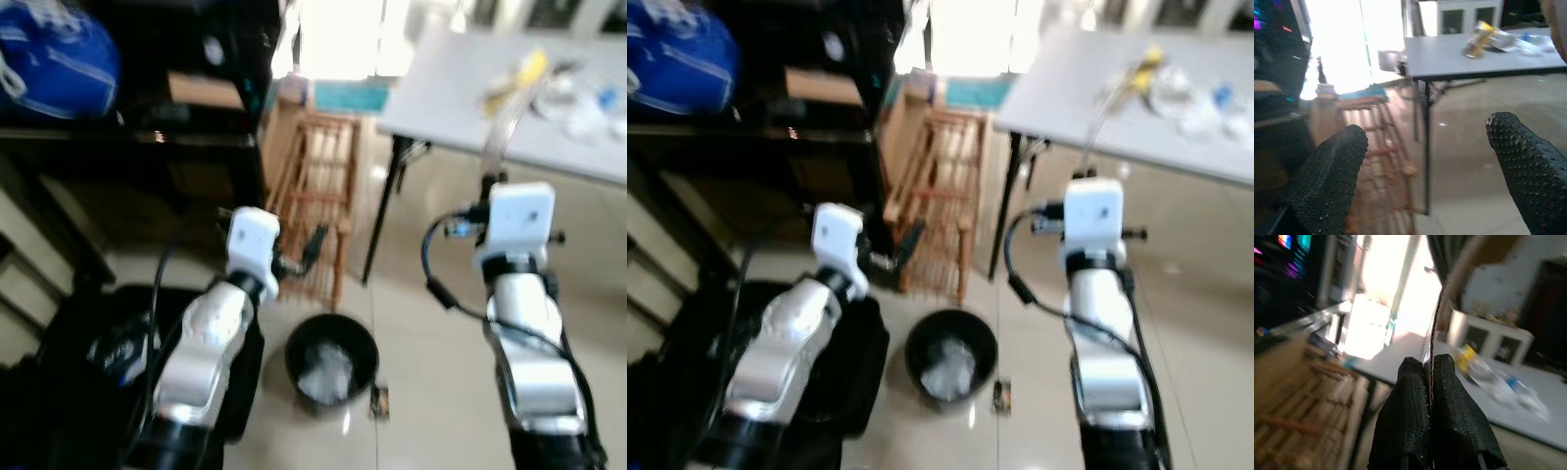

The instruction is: Picking trash to rubbish bin

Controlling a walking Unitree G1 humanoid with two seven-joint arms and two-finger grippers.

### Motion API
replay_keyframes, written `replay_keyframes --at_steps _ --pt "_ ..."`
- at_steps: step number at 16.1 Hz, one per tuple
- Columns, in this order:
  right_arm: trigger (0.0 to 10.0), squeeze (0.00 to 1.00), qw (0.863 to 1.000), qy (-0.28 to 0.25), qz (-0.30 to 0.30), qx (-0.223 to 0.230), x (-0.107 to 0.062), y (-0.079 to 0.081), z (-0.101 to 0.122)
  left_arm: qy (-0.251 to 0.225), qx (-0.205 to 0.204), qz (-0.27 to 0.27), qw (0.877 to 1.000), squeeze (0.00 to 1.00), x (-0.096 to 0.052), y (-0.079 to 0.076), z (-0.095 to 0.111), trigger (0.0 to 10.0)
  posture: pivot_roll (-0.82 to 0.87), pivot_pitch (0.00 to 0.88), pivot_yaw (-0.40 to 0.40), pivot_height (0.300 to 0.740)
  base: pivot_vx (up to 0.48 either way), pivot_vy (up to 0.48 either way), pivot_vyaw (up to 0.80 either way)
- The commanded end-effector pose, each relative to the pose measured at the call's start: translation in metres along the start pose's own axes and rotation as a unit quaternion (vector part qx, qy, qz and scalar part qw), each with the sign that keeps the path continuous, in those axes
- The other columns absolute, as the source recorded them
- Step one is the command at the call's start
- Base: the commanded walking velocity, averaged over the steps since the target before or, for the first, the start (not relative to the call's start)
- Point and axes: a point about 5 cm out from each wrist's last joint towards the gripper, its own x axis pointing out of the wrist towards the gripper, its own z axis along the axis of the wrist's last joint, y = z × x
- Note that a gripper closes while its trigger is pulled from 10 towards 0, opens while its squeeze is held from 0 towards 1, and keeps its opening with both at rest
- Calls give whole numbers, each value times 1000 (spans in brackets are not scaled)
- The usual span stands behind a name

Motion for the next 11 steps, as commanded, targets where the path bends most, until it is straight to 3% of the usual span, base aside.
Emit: replay_keyframes --at_steps 1,9,11 --pt "10000 0 1000 -21 19 8 1 11 10 5 -7 21 1000 0 -7 12 -4 10000 34 77 5 740 0 0 0" --pt "10000 0 1000 -14 22 5 -1 12 7 8 -11 10 1000 0 -9 8 -5 10000 30 87 1 740 0 0 0" --pt "10000 0 999 14 12 27 -1 12 -1 12 -9 8 1000 0 -8 8 -6 10000 32 87 7 740 0 0 0"
